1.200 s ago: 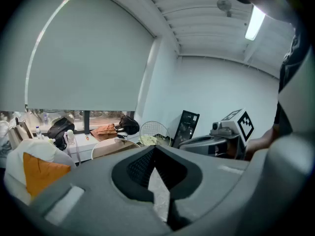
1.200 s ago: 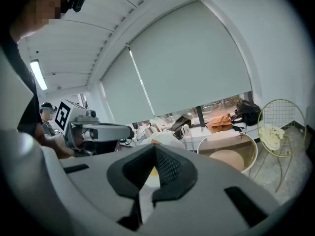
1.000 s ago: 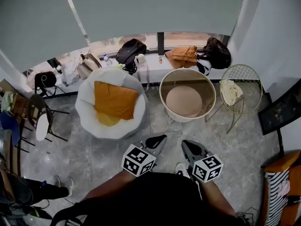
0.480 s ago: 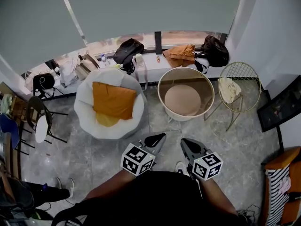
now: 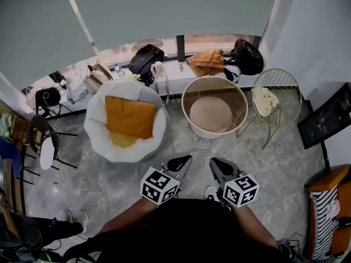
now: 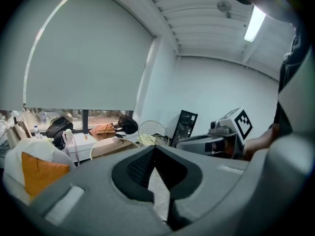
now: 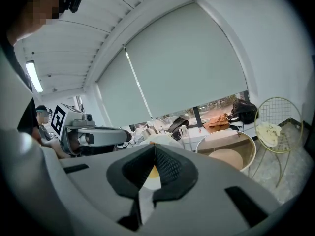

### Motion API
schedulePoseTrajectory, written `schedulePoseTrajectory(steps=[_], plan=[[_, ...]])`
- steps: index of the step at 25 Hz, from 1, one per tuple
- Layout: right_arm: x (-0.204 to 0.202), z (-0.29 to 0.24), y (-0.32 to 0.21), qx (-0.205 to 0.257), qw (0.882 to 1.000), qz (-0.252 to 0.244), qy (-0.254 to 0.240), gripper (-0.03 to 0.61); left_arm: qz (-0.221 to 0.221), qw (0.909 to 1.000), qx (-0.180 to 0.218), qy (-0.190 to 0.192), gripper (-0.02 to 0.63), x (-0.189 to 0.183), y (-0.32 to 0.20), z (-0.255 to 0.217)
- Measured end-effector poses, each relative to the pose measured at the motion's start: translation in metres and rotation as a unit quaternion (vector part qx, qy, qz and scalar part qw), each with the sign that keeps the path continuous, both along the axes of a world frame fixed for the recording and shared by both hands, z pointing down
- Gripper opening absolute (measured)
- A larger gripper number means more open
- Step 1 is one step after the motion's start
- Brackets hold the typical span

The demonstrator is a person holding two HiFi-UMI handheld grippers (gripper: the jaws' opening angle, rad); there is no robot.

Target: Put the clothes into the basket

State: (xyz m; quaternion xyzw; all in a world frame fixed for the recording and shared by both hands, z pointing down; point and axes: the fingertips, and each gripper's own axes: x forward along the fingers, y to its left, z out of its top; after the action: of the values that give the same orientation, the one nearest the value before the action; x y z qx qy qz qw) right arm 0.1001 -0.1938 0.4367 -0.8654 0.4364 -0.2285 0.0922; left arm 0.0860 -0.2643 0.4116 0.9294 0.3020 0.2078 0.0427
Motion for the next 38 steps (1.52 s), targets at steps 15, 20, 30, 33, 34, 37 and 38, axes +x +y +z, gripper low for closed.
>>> schedulePoseTrajectory(steps=[15, 20, 30, 33, 34, 37, 38], plan=[[-0.054, 0.025, 0.0, -0.012, 0.996, 0.081, -0.022, 0.015, 0.07, 0.9974, 0.002, -0.017, 0.0, -0.036, -0.007, 0.021], [-0.064, 0.027, 0.011, -0.021, 0.995, 0.099, -0.025, 0.015, 0.092, 0.9955, -0.002, -0.023, 0.0, -0.04, 0.004, 0.027], [-0.043, 0.021, 0.081, -0.023, 0.991, 0.134, -0.013, 0.015, 0.116, 0.9931, -0.005, -0.018, 0.0, -0.012, 0.072, 0.024], [-0.028, 0.022, 0.116, -0.017, 0.989, 0.147, -0.014, 0.015, 0.122, 0.9924, -0.005, -0.014, 0.0, 0.001, 0.106, 0.021], [-0.023, 0.022, 0.127, -0.015, 0.989, 0.15, -0.013, 0.015, 0.123, 0.9923, -0.006, -0.014, 0.0, 0.006, 0.117, 0.021], [-0.006, 0.021, 0.157, -0.006, 0.988, 0.152, -0.01, 0.015, 0.123, 0.9922, -0.002, -0.018, 0.0, 0.02, 0.148, 0.022], [0.0, 0.021, 0.167, -0.003, 0.988, 0.152, -0.009, 0.015, 0.123, 0.9923, 0.0, -0.018, 0.0, 0.025, 0.158, 0.023]])
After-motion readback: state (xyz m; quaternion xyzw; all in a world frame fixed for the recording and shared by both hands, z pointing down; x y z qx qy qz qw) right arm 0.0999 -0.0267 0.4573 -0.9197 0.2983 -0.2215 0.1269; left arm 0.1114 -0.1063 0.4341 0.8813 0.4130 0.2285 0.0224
